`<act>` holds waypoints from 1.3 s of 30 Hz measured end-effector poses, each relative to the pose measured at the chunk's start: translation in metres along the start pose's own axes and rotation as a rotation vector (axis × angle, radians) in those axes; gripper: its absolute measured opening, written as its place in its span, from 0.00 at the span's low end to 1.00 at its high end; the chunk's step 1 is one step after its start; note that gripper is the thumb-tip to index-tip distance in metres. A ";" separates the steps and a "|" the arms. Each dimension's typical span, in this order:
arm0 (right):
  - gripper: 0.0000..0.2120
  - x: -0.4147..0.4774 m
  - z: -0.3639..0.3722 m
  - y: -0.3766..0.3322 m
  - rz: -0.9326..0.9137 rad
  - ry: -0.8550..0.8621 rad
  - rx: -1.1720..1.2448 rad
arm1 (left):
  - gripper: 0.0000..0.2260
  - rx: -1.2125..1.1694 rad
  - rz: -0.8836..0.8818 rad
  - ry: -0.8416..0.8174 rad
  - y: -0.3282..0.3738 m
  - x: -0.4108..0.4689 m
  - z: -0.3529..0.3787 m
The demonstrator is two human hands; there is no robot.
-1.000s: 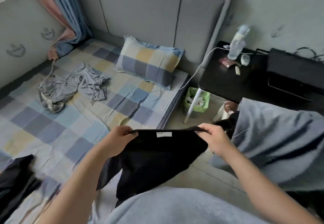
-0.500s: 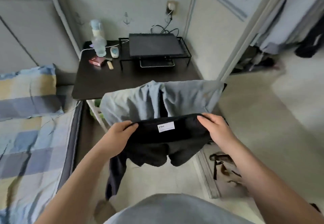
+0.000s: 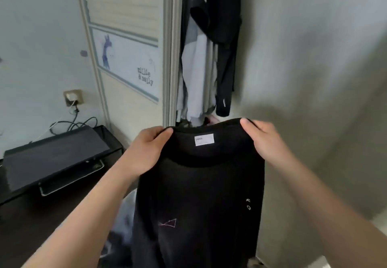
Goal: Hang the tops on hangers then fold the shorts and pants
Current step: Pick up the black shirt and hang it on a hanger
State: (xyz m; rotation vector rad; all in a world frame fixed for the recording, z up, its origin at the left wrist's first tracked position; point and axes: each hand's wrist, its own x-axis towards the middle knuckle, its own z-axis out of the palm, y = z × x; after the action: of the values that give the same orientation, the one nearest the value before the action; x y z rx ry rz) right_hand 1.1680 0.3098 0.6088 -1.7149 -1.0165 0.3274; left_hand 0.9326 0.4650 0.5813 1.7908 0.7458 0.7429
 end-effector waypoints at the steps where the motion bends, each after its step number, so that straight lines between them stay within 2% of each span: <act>1: 0.19 0.012 -0.012 -0.008 -0.015 0.056 -0.026 | 0.18 -0.001 0.045 -0.026 0.016 0.021 0.004; 4: 0.20 0.047 -0.051 -0.037 -0.032 0.187 -0.122 | 0.18 -0.002 0.178 -0.106 0.066 0.081 0.015; 9: 0.16 0.090 -0.107 -0.096 -0.097 0.396 -0.160 | 0.22 -0.026 0.421 -0.187 0.155 0.167 0.031; 14: 0.23 0.128 -0.164 -0.161 -0.104 0.557 -0.290 | 0.21 -0.043 0.608 -0.247 0.249 0.232 0.046; 21: 0.19 0.188 -0.233 -0.263 -0.096 0.692 -0.732 | 0.19 0.078 0.862 -0.124 0.391 0.297 0.067; 25: 0.17 0.215 -0.260 -0.304 -0.030 0.795 -1.098 | 0.19 0.118 0.907 -0.071 0.451 0.315 0.073; 29: 0.05 0.226 -0.280 -0.322 0.003 0.955 -1.525 | 0.19 0.199 0.945 0.017 0.495 0.322 0.077; 31: 0.13 0.229 -0.294 -0.324 0.067 1.020 -1.711 | 0.18 0.294 0.982 0.043 0.509 0.323 0.084; 33: 0.20 0.230 -0.310 -0.323 0.187 1.089 -1.772 | 0.18 0.408 1.004 0.056 0.514 0.323 0.095; 36: 0.21 0.232 -0.328 -0.315 0.364 1.120 -1.771 | 0.20 0.496 0.997 0.071 0.512 0.327 0.109; 39: 0.21 0.233 -0.340 -0.308 0.388 1.164 -1.767 | 0.19 0.519 0.983 0.058 0.508 0.333 0.117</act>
State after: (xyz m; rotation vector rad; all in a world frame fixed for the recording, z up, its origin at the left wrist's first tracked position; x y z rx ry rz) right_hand 1.3849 0.2889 1.0751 -2.8567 0.2180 -1.6652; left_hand 1.3038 0.5070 1.0742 2.6429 0.0178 1.3120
